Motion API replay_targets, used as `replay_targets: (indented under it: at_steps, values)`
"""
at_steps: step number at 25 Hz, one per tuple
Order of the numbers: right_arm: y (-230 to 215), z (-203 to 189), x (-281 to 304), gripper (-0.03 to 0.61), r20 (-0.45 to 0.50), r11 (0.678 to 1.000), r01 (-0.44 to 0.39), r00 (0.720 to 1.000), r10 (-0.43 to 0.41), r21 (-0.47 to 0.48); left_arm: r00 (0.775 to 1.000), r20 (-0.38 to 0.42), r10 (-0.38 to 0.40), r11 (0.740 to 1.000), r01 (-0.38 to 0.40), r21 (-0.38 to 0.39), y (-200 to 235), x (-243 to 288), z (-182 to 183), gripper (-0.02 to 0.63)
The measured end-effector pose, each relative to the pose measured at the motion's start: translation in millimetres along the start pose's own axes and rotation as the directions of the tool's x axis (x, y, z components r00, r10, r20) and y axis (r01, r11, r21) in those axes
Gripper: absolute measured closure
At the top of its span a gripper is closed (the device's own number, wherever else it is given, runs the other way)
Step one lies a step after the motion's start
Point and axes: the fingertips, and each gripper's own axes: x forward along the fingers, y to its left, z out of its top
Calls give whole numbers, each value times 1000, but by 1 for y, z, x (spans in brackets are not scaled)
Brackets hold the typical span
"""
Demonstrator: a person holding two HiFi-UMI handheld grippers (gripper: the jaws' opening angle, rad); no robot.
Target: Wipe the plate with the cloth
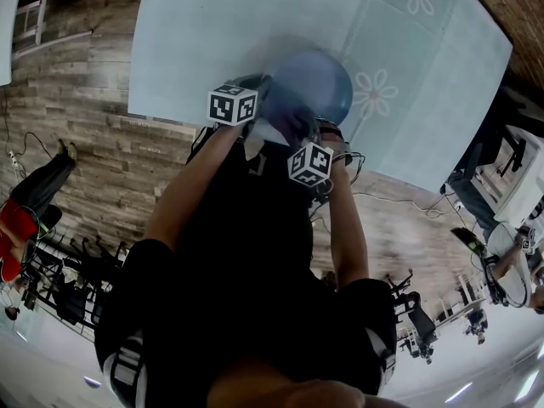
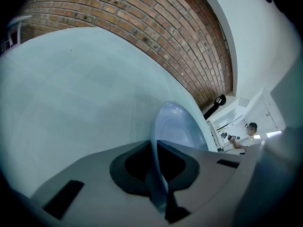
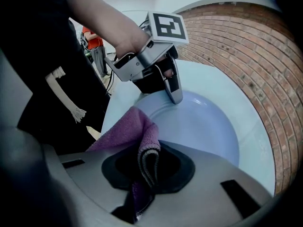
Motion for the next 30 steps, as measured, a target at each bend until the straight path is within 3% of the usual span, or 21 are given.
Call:
replay_targets:
  at_steps: [8, 30]
  values:
    - [-6, -10, -3, 515, -17, 996, -13, 1000, 11, -83, 1000, -2, -3, 1000, 3, -4, 0, 0, 1, 566]
    - [-114, 12, 16, 515, 53, 984, 143, 989, -138, -102, 999, 21, 30, 999, -30, 22, 1, -1, 1, 566]
